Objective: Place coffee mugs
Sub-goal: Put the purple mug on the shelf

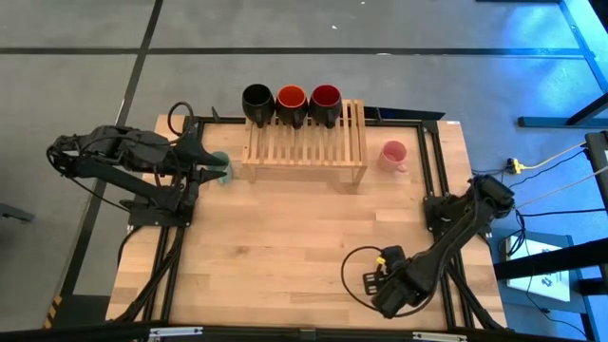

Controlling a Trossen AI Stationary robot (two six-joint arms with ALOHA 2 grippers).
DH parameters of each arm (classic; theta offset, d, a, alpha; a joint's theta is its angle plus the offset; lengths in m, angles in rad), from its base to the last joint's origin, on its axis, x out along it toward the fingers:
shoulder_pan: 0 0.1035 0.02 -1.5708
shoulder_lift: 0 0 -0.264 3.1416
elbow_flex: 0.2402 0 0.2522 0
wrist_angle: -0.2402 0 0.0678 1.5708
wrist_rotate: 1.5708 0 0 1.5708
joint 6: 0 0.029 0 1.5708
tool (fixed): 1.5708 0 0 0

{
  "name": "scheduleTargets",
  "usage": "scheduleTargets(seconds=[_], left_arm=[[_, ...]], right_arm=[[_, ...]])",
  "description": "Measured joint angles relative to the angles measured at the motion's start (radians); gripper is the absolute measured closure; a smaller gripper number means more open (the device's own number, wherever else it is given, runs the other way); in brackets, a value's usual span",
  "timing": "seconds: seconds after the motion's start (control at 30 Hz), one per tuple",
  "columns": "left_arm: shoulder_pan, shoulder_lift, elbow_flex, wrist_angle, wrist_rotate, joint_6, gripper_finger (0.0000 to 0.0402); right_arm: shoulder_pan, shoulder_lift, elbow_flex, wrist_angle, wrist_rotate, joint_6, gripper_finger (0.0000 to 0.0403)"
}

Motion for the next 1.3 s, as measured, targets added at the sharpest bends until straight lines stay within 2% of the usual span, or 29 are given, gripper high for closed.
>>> scheduleTargets(seconds=[0.13,0.43,0.5,0.7,1.07,1.3], left_arm=[[0.000,0.000,0.000,0.000,0.000,0.000,0.0278],[0.000,0.000,0.000,0.000,0.000,-0.001,0.0278],[0.000,0.000,0.000,0.000,0.000,-0.001,0.0278],[0.000,0.000,0.000,0.000,0.000,-0.001,0.0278],[0.000,-0.001,0.000,0.000,0.005,0.000,0.0278],[0.000,0.000,0.000,0.000,0.007,0.001,0.0278]], right_arm=[[0.000,0.027,0.000,0.005,0.004,-0.001,0.0223],[0.000,0.042,0.001,0.006,0.038,-0.036,0.0374],[0.000,0.042,0.001,0.000,0.045,-0.081,0.0393],[-0.029,0.040,0.001,0.024,0.062,-0.306,0.0394],[-0.224,0.035,0.028,0.144,0.052,-0.960,0.0397],[-0.377,0.049,0.031,0.152,0.050,-1.121,0.0395]])
